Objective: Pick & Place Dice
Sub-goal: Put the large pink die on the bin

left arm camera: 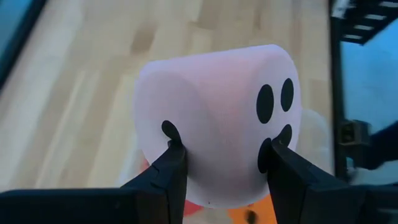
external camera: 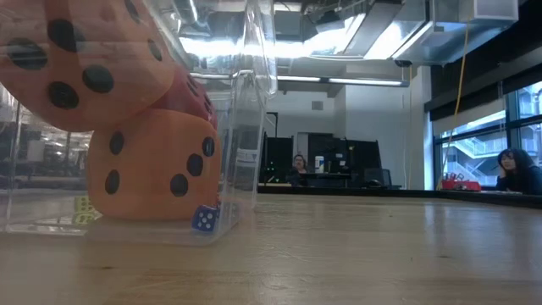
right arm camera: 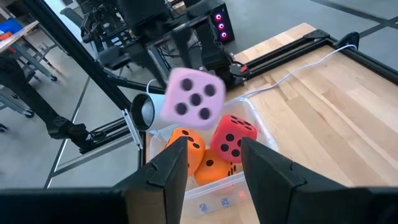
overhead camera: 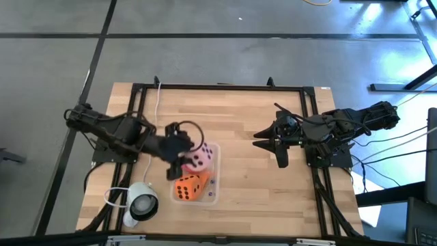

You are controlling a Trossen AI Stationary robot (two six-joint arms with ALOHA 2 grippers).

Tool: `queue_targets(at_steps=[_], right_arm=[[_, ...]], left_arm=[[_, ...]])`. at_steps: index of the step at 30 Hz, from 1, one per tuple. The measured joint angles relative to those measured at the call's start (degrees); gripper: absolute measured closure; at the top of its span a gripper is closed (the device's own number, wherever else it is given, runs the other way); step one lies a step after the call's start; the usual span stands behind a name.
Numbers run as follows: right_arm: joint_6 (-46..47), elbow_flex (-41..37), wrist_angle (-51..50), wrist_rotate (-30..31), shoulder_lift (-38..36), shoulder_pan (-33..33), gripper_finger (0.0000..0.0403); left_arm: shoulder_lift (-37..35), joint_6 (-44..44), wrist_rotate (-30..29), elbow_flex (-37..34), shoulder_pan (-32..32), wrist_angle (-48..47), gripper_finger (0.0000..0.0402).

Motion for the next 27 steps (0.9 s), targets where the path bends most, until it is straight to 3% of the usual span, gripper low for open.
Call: queue_targets(at_steps=[13, 27], right_arm=[[0.1, 0.0, 0.5, 0.9, 0.0, 0.0, 0.0254], [-0.3, 0.0, 0.4, 0.9, 0.0, 0.0, 0.0254]], left_arm=[[1.9, -12.2, -1.6, 0.0, -9.3, -0.1, 0.0273], [14.7, -8.0, -1.6, 0.1, -10.4, -3.2, 0.0283]])
